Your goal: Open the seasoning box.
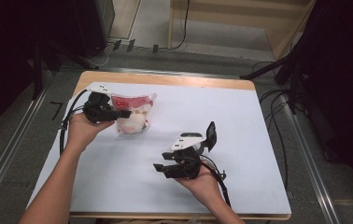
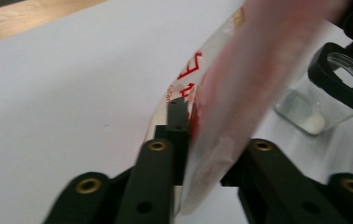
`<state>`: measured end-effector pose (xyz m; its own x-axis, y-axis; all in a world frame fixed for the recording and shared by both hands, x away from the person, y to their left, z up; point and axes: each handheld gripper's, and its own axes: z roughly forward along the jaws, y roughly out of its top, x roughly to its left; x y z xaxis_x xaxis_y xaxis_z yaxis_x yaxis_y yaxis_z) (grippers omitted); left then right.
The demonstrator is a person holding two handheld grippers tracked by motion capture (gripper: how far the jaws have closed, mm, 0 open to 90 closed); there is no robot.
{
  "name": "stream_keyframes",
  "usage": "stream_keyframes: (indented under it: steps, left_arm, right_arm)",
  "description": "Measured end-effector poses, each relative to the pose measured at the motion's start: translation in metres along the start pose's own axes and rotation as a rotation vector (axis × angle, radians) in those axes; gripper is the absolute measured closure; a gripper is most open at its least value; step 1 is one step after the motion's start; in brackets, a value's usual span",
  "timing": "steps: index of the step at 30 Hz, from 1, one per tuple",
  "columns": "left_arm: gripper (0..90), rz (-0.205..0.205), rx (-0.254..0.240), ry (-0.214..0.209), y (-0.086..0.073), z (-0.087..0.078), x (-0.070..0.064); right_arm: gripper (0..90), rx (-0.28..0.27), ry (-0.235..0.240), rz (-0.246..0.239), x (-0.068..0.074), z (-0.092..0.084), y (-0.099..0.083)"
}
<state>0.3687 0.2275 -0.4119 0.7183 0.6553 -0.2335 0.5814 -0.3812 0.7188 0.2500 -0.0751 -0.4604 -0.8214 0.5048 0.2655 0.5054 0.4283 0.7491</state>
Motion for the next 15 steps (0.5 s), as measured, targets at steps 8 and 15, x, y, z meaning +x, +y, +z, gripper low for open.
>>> stream_keyframes:
  steps: [8, 15]
  left_arm:
    - [90.0, -0.024, 0.003, -0.002, 0.006, -0.003, -0.007]
    - [90.0, -0.014, 0.001, -0.023, 0.017, -0.027, -0.023]
  right_arm:
    - [48.5, -0.020, -0.006, -0.017, 0.002, 0.000, 0.001]
    - [50.2, -0.024, 0.001, -0.032, 0.004, 0.000, 0.001]
